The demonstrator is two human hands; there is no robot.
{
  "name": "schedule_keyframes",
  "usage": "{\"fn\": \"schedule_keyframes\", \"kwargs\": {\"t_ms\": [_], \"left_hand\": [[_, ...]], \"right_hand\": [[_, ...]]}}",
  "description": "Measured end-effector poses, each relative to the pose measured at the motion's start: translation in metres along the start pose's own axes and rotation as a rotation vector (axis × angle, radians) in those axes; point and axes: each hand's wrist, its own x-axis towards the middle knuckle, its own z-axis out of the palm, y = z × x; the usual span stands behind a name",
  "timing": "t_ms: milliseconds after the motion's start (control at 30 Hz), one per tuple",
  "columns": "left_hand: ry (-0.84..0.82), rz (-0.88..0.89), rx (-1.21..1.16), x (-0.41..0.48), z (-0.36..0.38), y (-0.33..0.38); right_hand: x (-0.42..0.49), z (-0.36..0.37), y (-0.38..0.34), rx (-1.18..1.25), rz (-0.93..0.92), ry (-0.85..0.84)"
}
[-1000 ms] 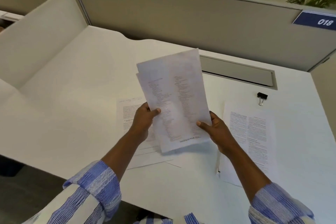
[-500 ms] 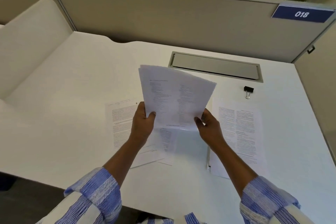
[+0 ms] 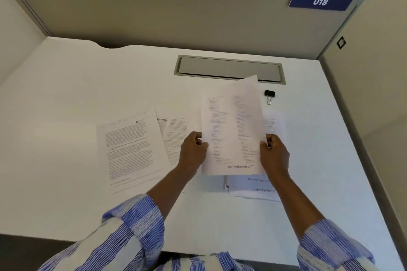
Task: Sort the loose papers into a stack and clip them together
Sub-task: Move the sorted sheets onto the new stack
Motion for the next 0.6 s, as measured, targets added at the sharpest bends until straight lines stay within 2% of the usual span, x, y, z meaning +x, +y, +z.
{"fn": "schedule_keyframes", "kwargs": {"t_ms": [167,333,467,600], "left_hand": [[-0.126,-0.047,0.074,-0.015,0.051,0.003],[-0.173,-0.081,0.103,-0.019,0.067,0.003],[-0.143,-0.095,0.067,-0.015,0.056,0.0],[-0.048,-0.138,0.003,-0.005,0.015,-0.015]], "right_hand": [[-0.007,-0.026,0.041,-0.042,0.175,0.066],[-0.005,-0.032,0.063,-0.101,0.224,0.065],[-0.005,-0.033,0.058,-0.22,0.182,0.126],[-0.008,-0.022,0.039,-0.309,0.005,0.155]]}}
